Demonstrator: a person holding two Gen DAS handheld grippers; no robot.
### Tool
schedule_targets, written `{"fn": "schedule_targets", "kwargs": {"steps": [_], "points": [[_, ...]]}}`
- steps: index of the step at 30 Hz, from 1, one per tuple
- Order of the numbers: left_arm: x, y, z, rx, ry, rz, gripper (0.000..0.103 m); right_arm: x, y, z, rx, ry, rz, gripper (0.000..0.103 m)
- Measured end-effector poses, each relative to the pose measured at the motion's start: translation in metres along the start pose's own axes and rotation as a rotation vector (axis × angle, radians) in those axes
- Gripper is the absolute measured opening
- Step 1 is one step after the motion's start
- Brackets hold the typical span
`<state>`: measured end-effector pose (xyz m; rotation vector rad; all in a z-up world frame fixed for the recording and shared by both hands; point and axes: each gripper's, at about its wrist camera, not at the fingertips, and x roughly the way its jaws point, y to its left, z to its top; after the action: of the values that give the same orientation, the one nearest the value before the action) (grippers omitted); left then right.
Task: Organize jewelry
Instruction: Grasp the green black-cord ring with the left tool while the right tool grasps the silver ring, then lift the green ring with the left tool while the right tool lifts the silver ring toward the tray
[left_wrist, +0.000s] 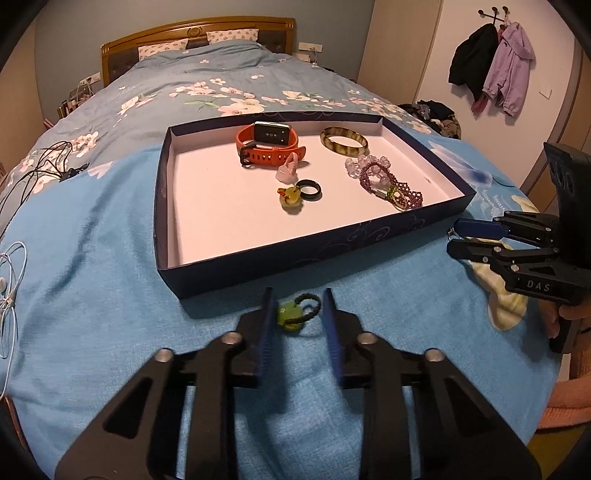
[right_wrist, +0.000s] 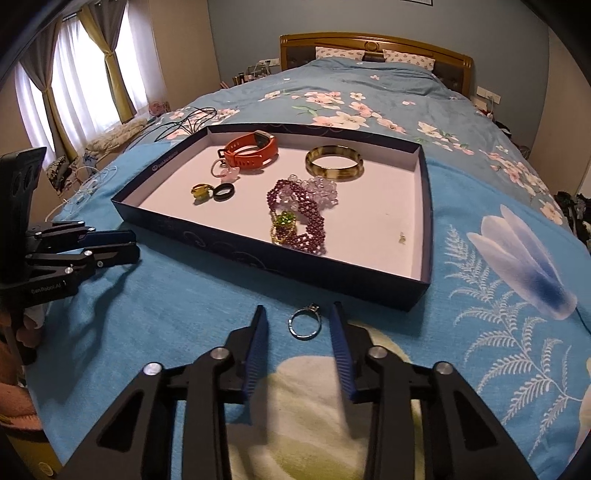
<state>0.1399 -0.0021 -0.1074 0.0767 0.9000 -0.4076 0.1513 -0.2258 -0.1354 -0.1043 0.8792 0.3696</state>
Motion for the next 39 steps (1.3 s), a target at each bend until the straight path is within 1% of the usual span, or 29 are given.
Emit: {"fn": "schedule_targets", "kwargs": {"steps": [2, 4, 9, 18, 19, 21, 23, 27, 28, 29, 30, 34, 39], "points": [[-0.001, -0.003, -0.001, 0.007, -0.004, 0.002, 0.022, 0.000, 0.001, 0.000, -0.006, 0.000, 0.003, 0.020], [-0.003, -0.006, -0.002, 0.016, -0.007, 0.003, 0.020, -0.001, 0.001, -0.001, -0.012, 0.001, 0.011, 0.016], [-0.009, -0.009, -0.007, 0.015, -0.019, -0.008, 0.017, -0.004, 0.001, -0.004, -0.005, -0.003, 0.016, 0.016], [-0.012, -0.009, -0.010, 0.011, -0.020, -0.010, 0.018, -0.014, 0.000, -0.009, 0.029, -0.029, 0.059, 0.016], [-0.013, -0.009, -0.011, 0.014, -0.020, -0.011, 0.019, -0.014, 0.000, -0.010, 0.031, -0.030, 0.061, 0.016], [-0.013, -0.010, -0.013, 0.019, -0.018, -0.003, 0.027, -0.014, 0.000, -0.010, 0.031, -0.031, 0.063, 0.016], [-0.012, -0.009, -0.014, 0.018, -0.011, -0.001, 0.027, -0.014, 0.001, -0.010, 0.034, -0.031, 0.069, 0.016], [-0.012, -0.009, -0.015, 0.020, -0.003, -0.002, 0.027, -0.015, 0.002, -0.011, 0.040, -0.032, 0.079, 0.015], [-0.011, -0.010, -0.015, 0.024, -0.001, -0.001, 0.024, -0.015, 0.002, -0.011, 0.041, -0.033, 0.081, 0.015], [-0.010, -0.011, -0.015, 0.030, 0.002, 0.000, 0.017, -0.016, 0.002, -0.011, 0.042, -0.035, 0.084, 0.015], [-0.009, -0.013, -0.015, 0.034, 0.004, 0.001, 0.015, -0.016, 0.002, -0.011, 0.042, -0.036, 0.084, 0.015], [-0.010, -0.016, -0.015, 0.043, 0.002, 0.014, 0.015, -0.016, 0.003, -0.011, 0.042, -0.040, 0.087, 0.015], [-0.013, -0.015, -0.016, 0.025, -0.012, 0.010, 0.014, -0.019, 0.003, -0.011, 0.043, -0.050, 0.090, 0.015]]}}
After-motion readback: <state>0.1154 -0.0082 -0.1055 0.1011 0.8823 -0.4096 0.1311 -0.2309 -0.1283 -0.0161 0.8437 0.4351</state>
